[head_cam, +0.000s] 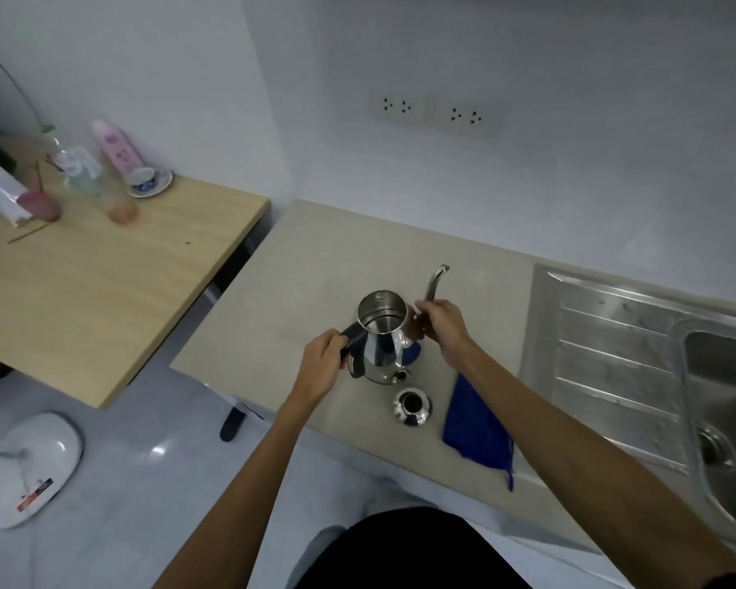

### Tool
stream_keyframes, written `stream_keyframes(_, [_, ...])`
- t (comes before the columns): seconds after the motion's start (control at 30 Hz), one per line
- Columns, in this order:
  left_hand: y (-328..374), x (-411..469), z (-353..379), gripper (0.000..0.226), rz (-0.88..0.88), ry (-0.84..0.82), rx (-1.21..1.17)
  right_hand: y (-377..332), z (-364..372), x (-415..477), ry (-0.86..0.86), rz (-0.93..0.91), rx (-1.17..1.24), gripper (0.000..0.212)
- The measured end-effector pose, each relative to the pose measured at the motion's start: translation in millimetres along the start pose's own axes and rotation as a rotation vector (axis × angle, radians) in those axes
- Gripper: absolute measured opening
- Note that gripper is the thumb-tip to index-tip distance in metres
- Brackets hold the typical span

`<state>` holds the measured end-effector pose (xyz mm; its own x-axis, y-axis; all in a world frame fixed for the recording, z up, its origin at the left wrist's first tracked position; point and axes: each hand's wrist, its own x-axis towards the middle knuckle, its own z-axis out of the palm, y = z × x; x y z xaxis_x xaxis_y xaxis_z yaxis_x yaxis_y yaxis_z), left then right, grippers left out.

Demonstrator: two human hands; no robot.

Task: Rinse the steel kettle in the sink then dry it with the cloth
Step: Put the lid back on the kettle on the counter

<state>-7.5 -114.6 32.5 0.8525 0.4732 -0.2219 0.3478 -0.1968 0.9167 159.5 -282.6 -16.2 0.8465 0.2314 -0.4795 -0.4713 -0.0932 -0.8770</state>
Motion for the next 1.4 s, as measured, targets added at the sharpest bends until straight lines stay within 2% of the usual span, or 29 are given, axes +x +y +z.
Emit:
stream_keyframes(0.27, [-15,59,-25,0.035,-0.064,-0.087,0.097,10,30,36,0.049,0.084,-0.063,0.035])
stream_keyframes(0.4, [-17,75,-31,0.037,-0.048,-0.134,0.115,20,34,43,0.054,0.131,-0.030,0.034])
stream_keyframes(0.53, [-21,81,-34,0.035,-0.043,-0.212,0.134,31,34,45,0.087,0.159,0.013,0.043])
stream_keyframes(0.7, [-26,87,-39,0.026,-0.036,-0.270,0.149,28,32,40,0.061,0.158,0.073,0.033])
stream_keyframes(0.77, [-28,89,-41,0.020,-0.013,-0.298,0.176,28,30,33,0.058,0.151,0.014,0.040])
stream_keyframes(0.83, [-31,93,-42,0.012,0.003,-0.326,0.206,30,23,17,0.105,0.111,-0.170,0.054])
stream_keyframes(0.97, [-38,103,-46,0.033,0.042,-0.330,0.241,53,7,-34,0.183,-0.012,-0.411,0.044])
stream_keyframes(1.17, [-39,114,-43,0.086,0.243,-0.389,0.271,100,-4,-84,0.040,-0.055,-0.844,0.053])
stream_keyframes(1.23, [-39,119,-41,0.092,0.315,-0.423,0.277,107,2,-90,0.033,-0.040,-0.920,0.053])
stream_keyframes(1.4, [-38,130,-38,0.088,0.457,-0.473,0.297,124,14,-96,0.171,-0.118,-0.930,0.042])
